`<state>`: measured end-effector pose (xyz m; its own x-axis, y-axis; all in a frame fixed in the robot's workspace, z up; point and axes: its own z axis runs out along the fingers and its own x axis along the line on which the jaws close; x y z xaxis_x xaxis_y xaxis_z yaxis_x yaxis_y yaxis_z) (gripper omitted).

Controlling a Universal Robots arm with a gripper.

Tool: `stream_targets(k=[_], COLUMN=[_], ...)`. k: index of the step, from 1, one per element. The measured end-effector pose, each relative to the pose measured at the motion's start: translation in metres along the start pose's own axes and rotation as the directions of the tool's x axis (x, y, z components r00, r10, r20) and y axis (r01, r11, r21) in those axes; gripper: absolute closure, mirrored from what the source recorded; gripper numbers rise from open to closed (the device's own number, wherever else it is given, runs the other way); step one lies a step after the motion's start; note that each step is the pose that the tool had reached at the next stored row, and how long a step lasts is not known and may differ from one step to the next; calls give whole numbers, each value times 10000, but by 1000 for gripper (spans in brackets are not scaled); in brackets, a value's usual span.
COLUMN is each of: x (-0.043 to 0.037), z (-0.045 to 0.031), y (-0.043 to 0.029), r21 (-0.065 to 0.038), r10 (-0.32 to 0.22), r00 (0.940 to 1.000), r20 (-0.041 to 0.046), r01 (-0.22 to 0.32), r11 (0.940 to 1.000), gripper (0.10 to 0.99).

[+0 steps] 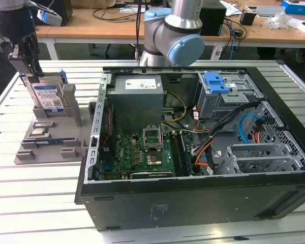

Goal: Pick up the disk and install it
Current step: 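Pick up the disk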

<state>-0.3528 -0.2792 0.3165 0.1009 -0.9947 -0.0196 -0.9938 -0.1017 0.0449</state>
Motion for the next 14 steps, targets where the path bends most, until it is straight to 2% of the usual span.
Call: stream_targets(k=[6, 11, 12, 13, 14], x=[-39, -41, -45, -45, -44], z=[87, 166, 270, 271, 271], y=[-23, -16, 16, 15, 15], r21=[-3, -2, 5, 8, 8], r10=[-97, -108, 379, 397, 401], r00=[10000, 9999, 9993, 9992, 9992], r20=[-5, -5, 14, 17, 15], r01=[97, 108, -379, -397, -401], r11=[10000, 9999, 9993, 9992, 9992], gripper=[604, 604, 604, 620, 718])
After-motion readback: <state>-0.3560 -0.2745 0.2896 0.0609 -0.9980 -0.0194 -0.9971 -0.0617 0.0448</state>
